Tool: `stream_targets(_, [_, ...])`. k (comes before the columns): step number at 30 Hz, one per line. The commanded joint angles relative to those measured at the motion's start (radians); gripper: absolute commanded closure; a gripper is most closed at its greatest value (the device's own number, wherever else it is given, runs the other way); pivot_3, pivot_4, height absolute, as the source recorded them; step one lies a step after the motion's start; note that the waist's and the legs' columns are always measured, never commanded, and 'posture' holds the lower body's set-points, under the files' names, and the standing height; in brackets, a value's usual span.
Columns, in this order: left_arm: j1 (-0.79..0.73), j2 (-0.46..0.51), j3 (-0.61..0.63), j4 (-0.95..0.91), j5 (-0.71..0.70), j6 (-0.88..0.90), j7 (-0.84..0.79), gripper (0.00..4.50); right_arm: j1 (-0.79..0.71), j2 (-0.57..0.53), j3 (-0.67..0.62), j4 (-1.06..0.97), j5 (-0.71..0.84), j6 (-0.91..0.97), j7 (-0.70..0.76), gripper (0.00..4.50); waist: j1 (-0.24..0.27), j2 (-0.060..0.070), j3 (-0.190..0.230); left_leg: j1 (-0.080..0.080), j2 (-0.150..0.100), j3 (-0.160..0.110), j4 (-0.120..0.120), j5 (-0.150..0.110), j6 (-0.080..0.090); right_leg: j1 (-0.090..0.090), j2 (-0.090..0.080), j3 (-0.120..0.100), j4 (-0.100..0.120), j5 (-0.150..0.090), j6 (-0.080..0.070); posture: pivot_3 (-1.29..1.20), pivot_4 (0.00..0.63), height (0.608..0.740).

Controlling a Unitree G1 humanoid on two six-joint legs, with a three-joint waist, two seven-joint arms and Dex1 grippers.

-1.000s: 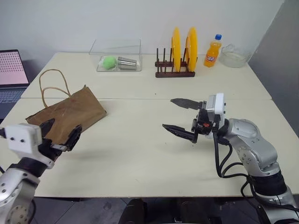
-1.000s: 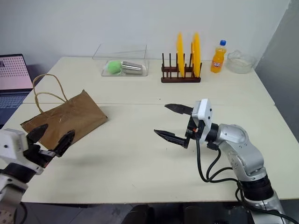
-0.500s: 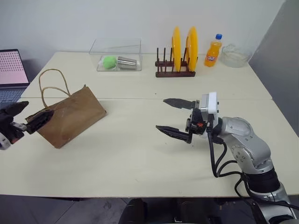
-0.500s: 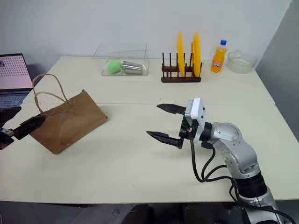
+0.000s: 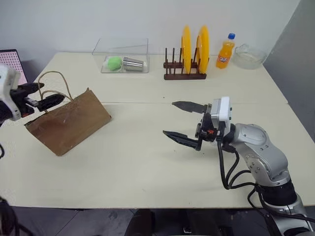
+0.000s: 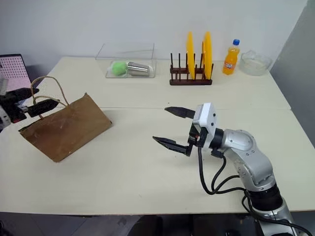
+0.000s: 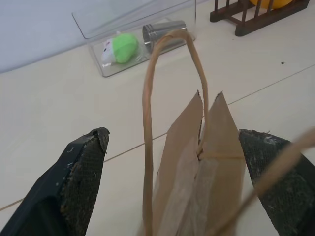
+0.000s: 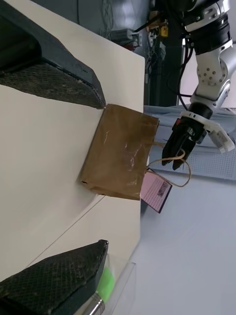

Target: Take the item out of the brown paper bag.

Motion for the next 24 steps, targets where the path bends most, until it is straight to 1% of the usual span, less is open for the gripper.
stream_targets(1, [-0.104, 0.006, -0.021, 0.093, 0.048, -0.067, -0.04, 0.05, 0.004, -0.011, -0.022, -0.057, 0.008, 0.008, -0.019, 0.0, -0.001, 0.0, 0.0, 0.0, 0.0, 0.0, 0.0, 0.0, 0.0, 0.0, 0.0, 0.0, 0.0, 0.0, 0.0, 0.0, 0.15, 0.74])
stream_targets(2, [-0.123, 0.004, -0.027, 0.115, 0.056, -0.077, -0.049, 0.05, 0.006, -0.013, -0.023, -0.06, 0.008, 0.011, -0.022, 0.0, -0.002, 0.0, 0.0, 0.0, 0.0, 0.0, 0.0, 0.0, 0.0, 0.0, 0.0, 0.0, 0.0, 0.0, 0.0, 0.0, 0.15, 0.74])
stream_targets(5, [-0.18, -0.002, -0.04, 0.176, 0.079, -0.108, -0.077, 0.58, 0.012, -0.02, -0.024, -0.072, 0.009, 0.016, -0.031, 0.0, -0.003, 0.0, 0.0, 0.0, 0.0, 0.0, 0.0, 0.0, 0.0, 0.0, 0.0, 0.0, 0.0, 0.0, 0.0, 0.0, 0.15, 0.74])
stream_targets(9, [-0.247, -0.004, -0.054, 0.234, 0.103, -0.126, -0.125, 1.79, 0.02, -0.029, -0.027, -0.086, 0.009, 0.022, -0.039, 0.0, -0.002, 0.0, 0.0, -0.001, 0.0, 0.0, 0.0, 0.0, 0.0, 0.0, 0.0, 0.0, 0.0, 0.0, 0.0, 0.0, 0.15, 0.74])
stream_targets(11, [-0.279, 0.0, -0.065, 0.259, 0.117, -0.135, -0.15, 2.47, 0.022, -0.035, -0.029, -0.091, 0.009, 0.028, -0.042, 0.0, -0.002, -0.001, 0.0, -0.001, 0.0, 0.0, 0.001, 0.0, 0.0, 0.0, 0.0, 0.0, 0.0, 0.0, 0.0, 0.0, 0.15, 0.74])
stream_targets(14, [-0.31, 0.001, -0.078, 0.289, 0.141, -0.15, -0.182, 3.35, 0.026, -0.041, -0.03, -0.099, 0.011, 0.033, -0.047, 0.0, -0.003, -0.001, 0.0, -0.001, -0.001, 0.0, 0.001, 0.0, 0.0, 0.0, 0.0, 0.0, 0.0, 0.0, 0.0, 0.0, 0.15, 0.74])
stream_targets(17, [-0.334, 0.001, -0.089, 0.313, 0.16, -0.16, -0.208, 4.35, 0.029, -0.044, -0.03, -0.104, 0.013, 0.034, -0.05, 0.0, -0.003, -0.001, 0.0, 0.0, 0.0, 0.0, 0.001, 0.0, 0.001, 0.0, 0.0, 0.0, 0.001, 0.0, 0.0, 0.0, 0.15, 0.74])
stream_targets(18, [-0.345, -0.001, -0.094, 0.32, 0.167, -0.162, -0.218, 4.47, 0.03, -0.044, -0.03, -0.106, 0.013, 0.034, -0.052, 0.0, -0.004, -0.001, 0.0, 0.0, 0.0, 0.0, 0.001, 0.0, 0.001, 0.0, 0.0, 0.0, 0.001, 0.0, 0.0, 0.0, 0.15, 0.74])
stream_targets(24, [-0.466, -0.033, -0.133, 0.348, 0.198, -0.171, -0.272, 4.47, 0.033, -0.049, -0.029, -0.117, 0.016, 0.039, -0.056, 0.0, -0.001, -0.003, 0.001, 0.0, -0.001, 0.0, 0.003, 0.0, 0.001, 0.0, 0.0, -0.001, 0.007, 0.0, 0.001, 0.0, 0.15, 0.74])
